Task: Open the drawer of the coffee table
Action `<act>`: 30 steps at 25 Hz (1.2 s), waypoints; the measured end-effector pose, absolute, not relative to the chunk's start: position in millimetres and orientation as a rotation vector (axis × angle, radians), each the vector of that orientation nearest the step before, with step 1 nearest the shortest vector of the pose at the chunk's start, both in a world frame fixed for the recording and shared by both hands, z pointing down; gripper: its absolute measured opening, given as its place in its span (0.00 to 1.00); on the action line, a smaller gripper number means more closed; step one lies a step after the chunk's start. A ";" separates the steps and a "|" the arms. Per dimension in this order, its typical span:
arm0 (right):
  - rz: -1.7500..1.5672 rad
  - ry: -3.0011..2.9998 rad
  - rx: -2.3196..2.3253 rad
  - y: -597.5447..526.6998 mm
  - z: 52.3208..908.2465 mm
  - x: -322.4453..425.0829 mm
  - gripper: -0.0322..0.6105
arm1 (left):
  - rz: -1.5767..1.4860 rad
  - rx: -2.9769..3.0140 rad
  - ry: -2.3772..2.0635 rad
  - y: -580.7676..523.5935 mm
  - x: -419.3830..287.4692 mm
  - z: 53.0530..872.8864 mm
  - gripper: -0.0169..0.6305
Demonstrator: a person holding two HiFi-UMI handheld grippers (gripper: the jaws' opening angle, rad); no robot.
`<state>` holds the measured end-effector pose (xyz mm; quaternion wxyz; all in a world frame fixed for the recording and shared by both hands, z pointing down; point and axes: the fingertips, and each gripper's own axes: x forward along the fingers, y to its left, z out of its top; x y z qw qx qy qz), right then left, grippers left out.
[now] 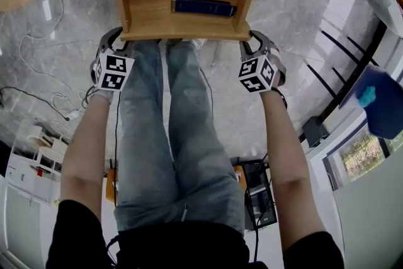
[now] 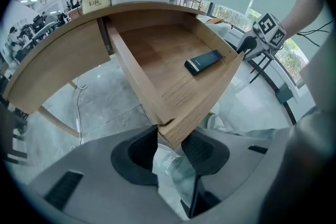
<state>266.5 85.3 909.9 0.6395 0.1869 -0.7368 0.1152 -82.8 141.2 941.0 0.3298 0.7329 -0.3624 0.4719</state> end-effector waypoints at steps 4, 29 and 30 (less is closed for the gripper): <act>0.257 -1.677 0.430 86.2 910.5 266.8 0.26 | 1.257 1.923 -0.929 140.9 -82.0 939.6 0.26; 0.407 -1.720 0.504 90.1 831.5 242.8 0.25 | 1.156 1.856 -0.846 143.1 -89.9 868.7 0.21; 0.407 -1.730 0.518 88.8 823.5 240.3 0.22 | 1.148 1.862 -0.854 141.0 -89.1 861.9 0.20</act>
